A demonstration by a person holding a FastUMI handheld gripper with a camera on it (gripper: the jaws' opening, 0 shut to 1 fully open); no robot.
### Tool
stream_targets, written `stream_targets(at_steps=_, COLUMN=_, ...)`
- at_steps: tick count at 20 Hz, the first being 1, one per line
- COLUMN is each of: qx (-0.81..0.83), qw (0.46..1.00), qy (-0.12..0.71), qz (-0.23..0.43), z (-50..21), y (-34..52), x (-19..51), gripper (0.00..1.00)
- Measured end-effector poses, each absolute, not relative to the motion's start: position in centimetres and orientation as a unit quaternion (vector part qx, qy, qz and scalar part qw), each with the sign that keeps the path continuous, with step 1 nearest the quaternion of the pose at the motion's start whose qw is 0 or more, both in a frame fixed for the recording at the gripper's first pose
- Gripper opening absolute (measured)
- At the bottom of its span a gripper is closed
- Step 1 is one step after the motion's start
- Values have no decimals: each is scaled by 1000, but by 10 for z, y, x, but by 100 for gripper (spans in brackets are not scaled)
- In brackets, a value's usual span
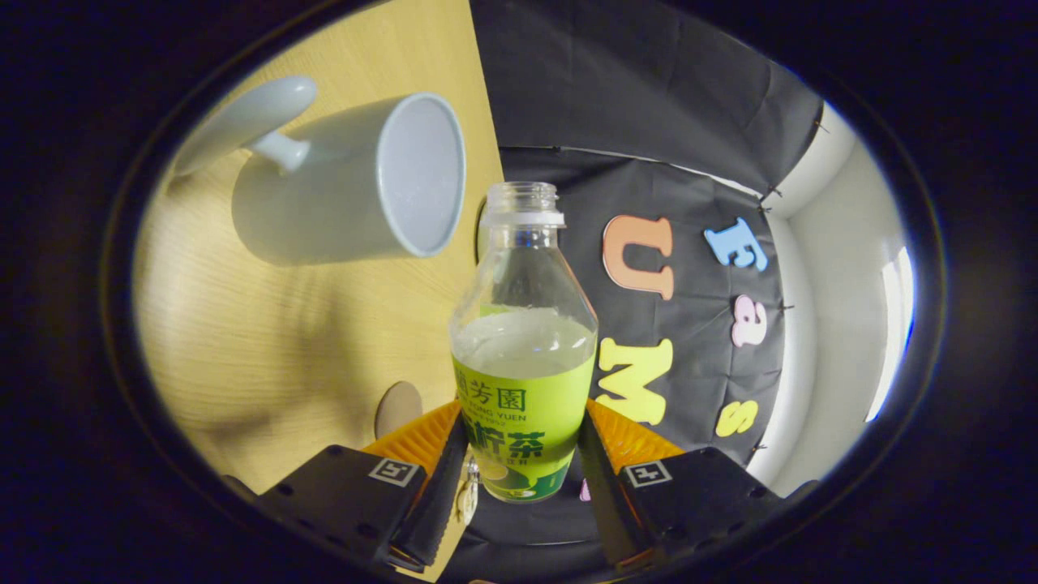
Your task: Take the bottle from table, then pour the juice into the cup, finally place the bottle on the coaster
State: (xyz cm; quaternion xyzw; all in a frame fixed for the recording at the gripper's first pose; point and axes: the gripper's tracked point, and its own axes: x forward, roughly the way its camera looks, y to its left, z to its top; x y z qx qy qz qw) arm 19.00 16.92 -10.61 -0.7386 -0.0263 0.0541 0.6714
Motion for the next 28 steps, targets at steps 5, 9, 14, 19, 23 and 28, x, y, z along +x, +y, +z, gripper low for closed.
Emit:
stream_targets(at_steps=5, qx=-762, qw=645, qy=-40, qz=50, z=-99, y=173, x=191, gripper=77)
stream_targets(at_steps=9, qx=-771, qw=634, qy=-47, qz=44, z=-93, y=173, x=192, gripper=77)
stream_targets(at_steps=14, qx=-778, qw=625, qy=-53, qz=41, z=-86, y=169, x=191, gripper=77)
stream_targets(at_steps=19, qx=-784, qw=617, qy=-61, qz=33, z=-72, y=166, x=193, gripper=77)
stream_targets(at_steps=23, qx=-788, qw=612, qy=-61, qz=27, z=-63, y=160, x=191, gripper=77)
stream_targets(at_steps=28, qx=-792, qw=606, qy=-68, qz=24, z=-52, y=161, x=189, gripper=77)
